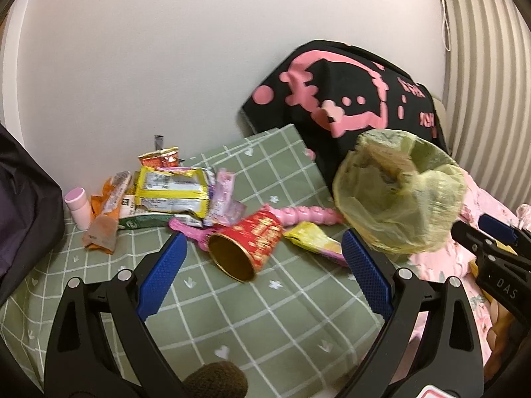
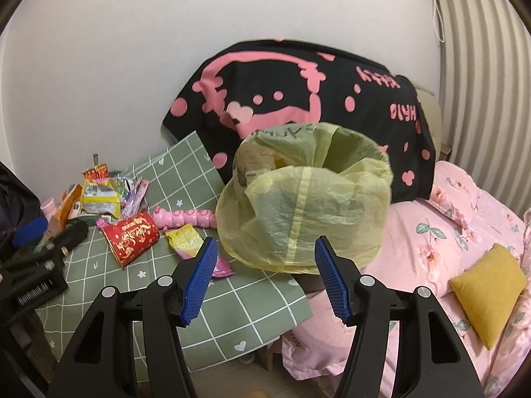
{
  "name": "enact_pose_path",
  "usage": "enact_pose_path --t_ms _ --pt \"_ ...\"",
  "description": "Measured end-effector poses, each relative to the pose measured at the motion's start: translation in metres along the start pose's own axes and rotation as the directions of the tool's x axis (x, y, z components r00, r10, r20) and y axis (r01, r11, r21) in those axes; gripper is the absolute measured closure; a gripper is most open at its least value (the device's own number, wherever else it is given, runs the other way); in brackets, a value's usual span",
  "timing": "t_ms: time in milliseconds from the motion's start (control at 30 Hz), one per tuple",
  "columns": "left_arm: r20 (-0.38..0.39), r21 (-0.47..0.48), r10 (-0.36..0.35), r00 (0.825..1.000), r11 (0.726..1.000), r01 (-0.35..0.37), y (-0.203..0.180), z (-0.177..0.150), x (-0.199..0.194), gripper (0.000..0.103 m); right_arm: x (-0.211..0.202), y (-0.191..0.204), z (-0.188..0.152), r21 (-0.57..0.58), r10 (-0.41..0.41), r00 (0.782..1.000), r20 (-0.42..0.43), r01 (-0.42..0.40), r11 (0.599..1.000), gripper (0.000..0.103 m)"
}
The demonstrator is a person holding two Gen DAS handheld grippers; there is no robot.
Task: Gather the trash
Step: 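Grasp the yellow potato chips bag with the right tool while the left tool grasps the red cup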
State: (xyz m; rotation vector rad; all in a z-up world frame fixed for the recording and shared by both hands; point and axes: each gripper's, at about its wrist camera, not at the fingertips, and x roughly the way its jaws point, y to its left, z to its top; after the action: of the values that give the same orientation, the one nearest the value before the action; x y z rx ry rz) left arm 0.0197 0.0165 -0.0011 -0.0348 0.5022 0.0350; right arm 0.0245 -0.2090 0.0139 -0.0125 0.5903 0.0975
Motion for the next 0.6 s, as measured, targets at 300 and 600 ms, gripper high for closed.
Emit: enact_pose_path --t_ms 300,600 --pt "-0.063 -0.069 -0.002 0.998 0.998 -0.002 0.057 0.009 0.037 0.013 0.055 0.025 -0.001 -0.057 0.145 0.983 -0.116 -0.152 0.987 0.045" --pt "-0.135 -0.081 -0.023 0.991 0.997 0.013 0.086 0.008 0.067 0.013 0.106 0.066 -0.009 -0.141 0.236 0.949 -0.209 -0.268 0.953 0.052"
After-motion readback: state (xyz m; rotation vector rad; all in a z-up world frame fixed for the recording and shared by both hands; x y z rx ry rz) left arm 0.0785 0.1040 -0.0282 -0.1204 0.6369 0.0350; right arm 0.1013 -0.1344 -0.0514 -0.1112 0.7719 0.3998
